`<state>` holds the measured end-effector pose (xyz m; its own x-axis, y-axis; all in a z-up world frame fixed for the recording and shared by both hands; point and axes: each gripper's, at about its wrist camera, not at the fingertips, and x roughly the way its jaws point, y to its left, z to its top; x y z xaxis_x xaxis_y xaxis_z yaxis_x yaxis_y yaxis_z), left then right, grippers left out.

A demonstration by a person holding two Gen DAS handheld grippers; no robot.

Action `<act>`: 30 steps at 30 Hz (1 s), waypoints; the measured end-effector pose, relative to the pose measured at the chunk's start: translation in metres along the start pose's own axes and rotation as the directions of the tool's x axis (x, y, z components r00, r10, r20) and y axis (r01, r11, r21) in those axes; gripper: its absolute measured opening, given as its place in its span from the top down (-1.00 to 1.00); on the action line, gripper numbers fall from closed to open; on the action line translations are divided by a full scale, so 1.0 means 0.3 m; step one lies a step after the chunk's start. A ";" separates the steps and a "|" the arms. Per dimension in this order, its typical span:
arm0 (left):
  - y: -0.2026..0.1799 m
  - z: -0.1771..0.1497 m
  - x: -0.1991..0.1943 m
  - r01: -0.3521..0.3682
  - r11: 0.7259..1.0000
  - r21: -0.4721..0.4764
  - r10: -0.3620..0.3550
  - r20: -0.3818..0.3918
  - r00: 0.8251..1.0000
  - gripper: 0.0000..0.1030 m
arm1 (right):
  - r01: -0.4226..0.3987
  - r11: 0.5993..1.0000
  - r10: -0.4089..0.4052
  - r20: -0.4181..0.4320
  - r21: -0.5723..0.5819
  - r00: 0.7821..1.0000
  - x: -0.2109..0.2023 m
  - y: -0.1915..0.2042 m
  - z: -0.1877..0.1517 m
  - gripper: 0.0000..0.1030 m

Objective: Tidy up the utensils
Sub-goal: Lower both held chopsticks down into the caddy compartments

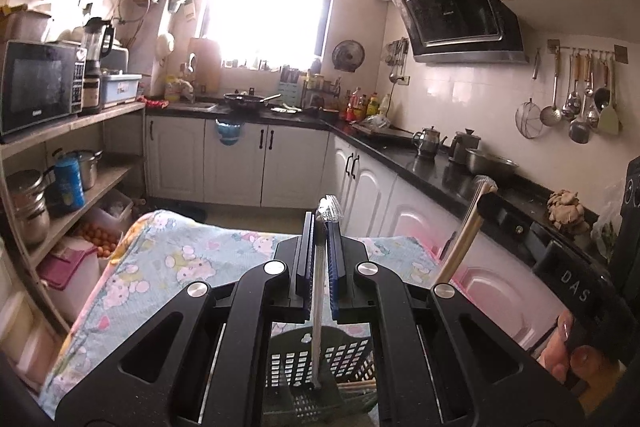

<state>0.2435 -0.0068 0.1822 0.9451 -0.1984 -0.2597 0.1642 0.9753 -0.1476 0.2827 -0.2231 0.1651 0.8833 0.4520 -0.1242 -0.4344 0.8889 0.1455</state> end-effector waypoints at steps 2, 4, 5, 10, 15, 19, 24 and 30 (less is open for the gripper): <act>0.004 -0.020 0.014 -0.007 1.000 0.001 0.007 -0.007 1.000 0.97 | 0.008 1.000 -0.008 -0.007 0.001 1.000 0.016 -0.013 -0.018 0.89; 0.013 -0.037 0.025 -0.009 1.000 -0.001 0.009 -0.015 1.000 0.97 | 0.013 1.000 -0.013 -0.015 0.004 1.000 0.035 -0.022 -0.035 0.89; 0.015 -0.049 0.033 -0.008 1.000 -0.004 0.008 -0.021 1.000 0.97 | 0.017 1.000 -0.017 -0.018 0.006 1.000 0.042 -0.026 -0.043 0.89; 0.026 -0.105 0.067 -0.012 1.000 -0.012 0.011 -0.045 0.999 0.97 | 0.027 1.000 -0.027 -0.030 0.000 0.999 0.076 -0.032 -0.088 0.89; 0.034 -0.162 0.083 -0.018 1.000 -0.014 0.018 -0.061 0.998 0.97 | 0.029 0.999 -0.030 -0.048 -0.015 0.998 0.106 -0.032 -0.138 0.89; 0.035 -0.195 0.102 -0.020 1.000 -0.013 0.019 -0.080 0.997 0.97 | 0.034 0.999 -0.036 -0.059 -0.024 0.998 0.126 -0.029 -0.176 0.89; 0.051 -0.229 0.108 -0.018 0.999 -0.028 0.016 -0.093 0.996 0.97 | 0.040 0.999 -0.041 -0.078 -0.017 0.996 0.144 -0.041 -0.219 0.89; 0.064 -0.257 0.110 -0.020 0.999 -0.031 0.017 -0.111 0.994 0.97 | 0.045 0.999 -0.044 -0.102 -0.001 0.994 0.149 -0.051 -0.261 0.89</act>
<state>0.2561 -0.0022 0.0974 0.9104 -0.1917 -0.3667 0.1361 0.9757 -0.1719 0.3149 -0.2106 0.0804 0.8792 0.4172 -0.2302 -0.3947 0.9083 0.1389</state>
